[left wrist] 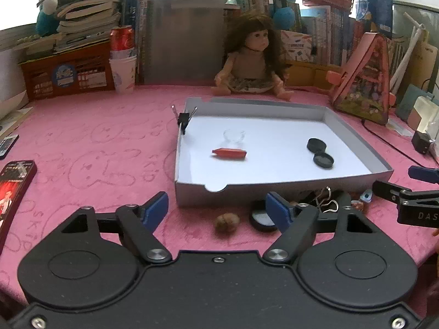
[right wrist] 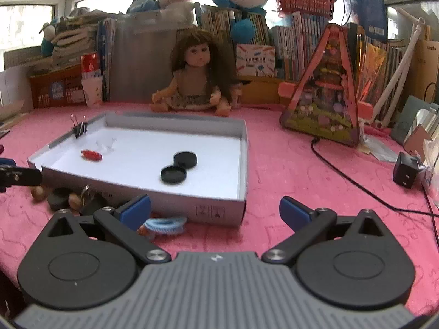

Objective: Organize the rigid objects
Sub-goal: 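Withdraw both tools from the tray toward the items lying in front of it, then close the left tool on the walnut while the right tool grips the light blue clip, then carry the walnut with the left tool while the right tool carries the blue clip over the tray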

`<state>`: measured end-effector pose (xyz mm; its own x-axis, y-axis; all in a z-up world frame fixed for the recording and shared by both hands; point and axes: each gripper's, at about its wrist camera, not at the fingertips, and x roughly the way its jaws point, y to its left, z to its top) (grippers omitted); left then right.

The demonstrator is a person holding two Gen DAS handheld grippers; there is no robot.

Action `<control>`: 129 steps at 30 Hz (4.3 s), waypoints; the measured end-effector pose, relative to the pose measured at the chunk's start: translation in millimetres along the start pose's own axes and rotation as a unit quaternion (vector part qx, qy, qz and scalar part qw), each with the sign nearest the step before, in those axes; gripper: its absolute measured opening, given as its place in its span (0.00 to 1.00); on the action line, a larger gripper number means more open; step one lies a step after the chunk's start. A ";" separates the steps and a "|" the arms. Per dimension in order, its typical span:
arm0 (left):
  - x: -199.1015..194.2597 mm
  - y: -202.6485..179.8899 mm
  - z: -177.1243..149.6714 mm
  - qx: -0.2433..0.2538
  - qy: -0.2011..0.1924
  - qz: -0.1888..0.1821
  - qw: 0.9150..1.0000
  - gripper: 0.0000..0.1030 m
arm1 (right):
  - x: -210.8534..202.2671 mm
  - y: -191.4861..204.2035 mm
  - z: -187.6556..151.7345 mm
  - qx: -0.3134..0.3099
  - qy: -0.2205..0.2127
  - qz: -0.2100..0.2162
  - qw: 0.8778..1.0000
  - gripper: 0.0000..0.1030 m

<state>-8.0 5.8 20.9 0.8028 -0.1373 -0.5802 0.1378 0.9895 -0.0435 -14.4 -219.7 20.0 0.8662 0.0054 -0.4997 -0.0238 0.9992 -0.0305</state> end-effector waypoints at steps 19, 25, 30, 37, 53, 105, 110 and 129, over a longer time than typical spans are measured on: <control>11.4 1.4 -15.7 -0.006 0.028 0.001 1.000 0.45 | 10.1 18.6 -7.6 -0.024 0.035 0.019 0.999 0.80; 16.9 -0.7 -15.4 -0.010 0.028 0.002 1.000 0.45 | 14.7 21.1 -5.9 -0.003 0.036 0.024 0.999 0.80; 17.5 3.3 -15.9 -0.017 0.027 0.007 0.999 0.44 | 17.5 18.6 -5.7 -0.002 0.041 -0.002 0.999 0.80; 17.0 6.6 -15.2 -0.023 0.024 0.008 0.999 0.45 | 16.8 11.2 -8.9 0.004 0.039 -0.040 0.998 0.82; 19.9 -8.8 -19.3 -0.008 0.015 0.012 1.000 0.25 | 13.3 16.8 -19.3 0.032 0.024 -0.030 0.999 0.72; 7.9 -10.6 -16.8 -0.021 0.004 0.001 1.000 0.20 | 4.3 10.4 -15.8 0.008 0.024 -0.024 0.999 0.42; -3.2 -11.5 -11.7 -0.018 -0.007 -0.005 1.000 0.20 | -6.4 9.0 -10.6 0.011 0.018 -0.026 0.999 0.43; 12.4 -12.7 64.3 -0.007 -0.041 -0.035 0.999 0.20 | 13.6 2.3 48.0 0.051 0.013 0.011 0.999 0.43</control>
<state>37.5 -11.3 66.6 0.8363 -0.2084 -0.5071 0.1876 0.9779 -0.0924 21.3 -215.5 54.7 0.8529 0.0273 -0.5214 0.0095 0.9976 0.0679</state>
